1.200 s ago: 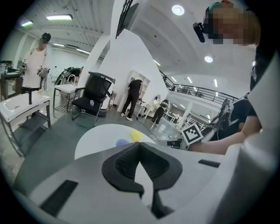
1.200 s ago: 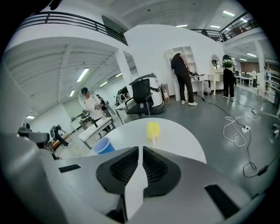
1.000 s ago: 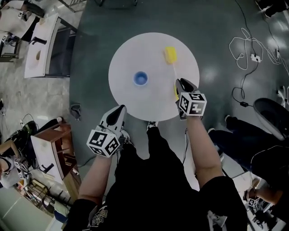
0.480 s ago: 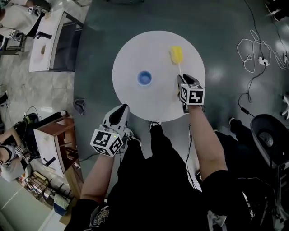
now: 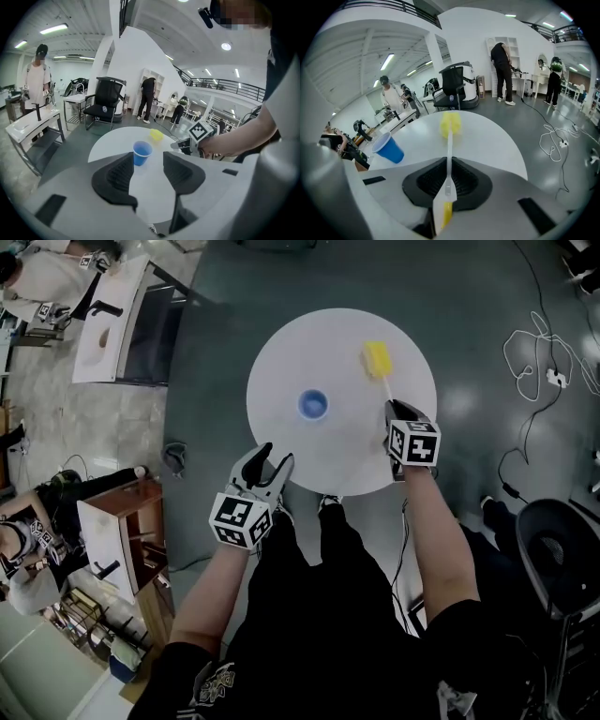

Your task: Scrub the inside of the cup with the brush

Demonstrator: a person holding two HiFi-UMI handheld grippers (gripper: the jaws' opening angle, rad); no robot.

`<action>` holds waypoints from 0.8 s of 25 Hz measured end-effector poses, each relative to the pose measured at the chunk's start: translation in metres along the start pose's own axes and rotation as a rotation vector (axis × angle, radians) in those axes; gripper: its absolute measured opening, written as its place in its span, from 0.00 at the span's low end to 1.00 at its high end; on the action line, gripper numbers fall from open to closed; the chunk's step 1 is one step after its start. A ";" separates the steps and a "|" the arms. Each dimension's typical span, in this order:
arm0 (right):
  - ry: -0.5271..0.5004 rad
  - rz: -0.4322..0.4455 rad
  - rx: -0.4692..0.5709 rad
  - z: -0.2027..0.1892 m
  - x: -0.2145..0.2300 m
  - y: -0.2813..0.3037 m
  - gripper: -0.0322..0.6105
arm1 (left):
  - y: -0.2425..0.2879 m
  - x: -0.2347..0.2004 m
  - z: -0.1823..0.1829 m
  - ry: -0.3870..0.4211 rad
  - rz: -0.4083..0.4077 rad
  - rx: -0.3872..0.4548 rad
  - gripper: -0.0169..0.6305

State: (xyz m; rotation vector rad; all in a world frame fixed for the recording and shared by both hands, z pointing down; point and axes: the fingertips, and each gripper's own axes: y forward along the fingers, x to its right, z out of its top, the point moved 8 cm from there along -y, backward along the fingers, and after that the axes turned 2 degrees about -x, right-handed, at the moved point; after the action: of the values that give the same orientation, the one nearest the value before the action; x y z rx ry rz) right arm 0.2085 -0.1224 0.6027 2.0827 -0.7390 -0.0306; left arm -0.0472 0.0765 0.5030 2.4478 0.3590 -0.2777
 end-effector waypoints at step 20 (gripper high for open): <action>0.142 0.046 0.141 -0.017 -0.030 -0.085 0.12 | 0.127 -0.030 -0.030 0.359 -0.058 0.009 0.52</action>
State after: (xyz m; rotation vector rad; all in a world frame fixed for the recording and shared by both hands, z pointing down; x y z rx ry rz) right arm 0.2309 -0.0587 0.5407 2.1750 -0.7193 0.1985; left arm -0.0315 -0.0060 0.6070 2.4963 0.5831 0.1407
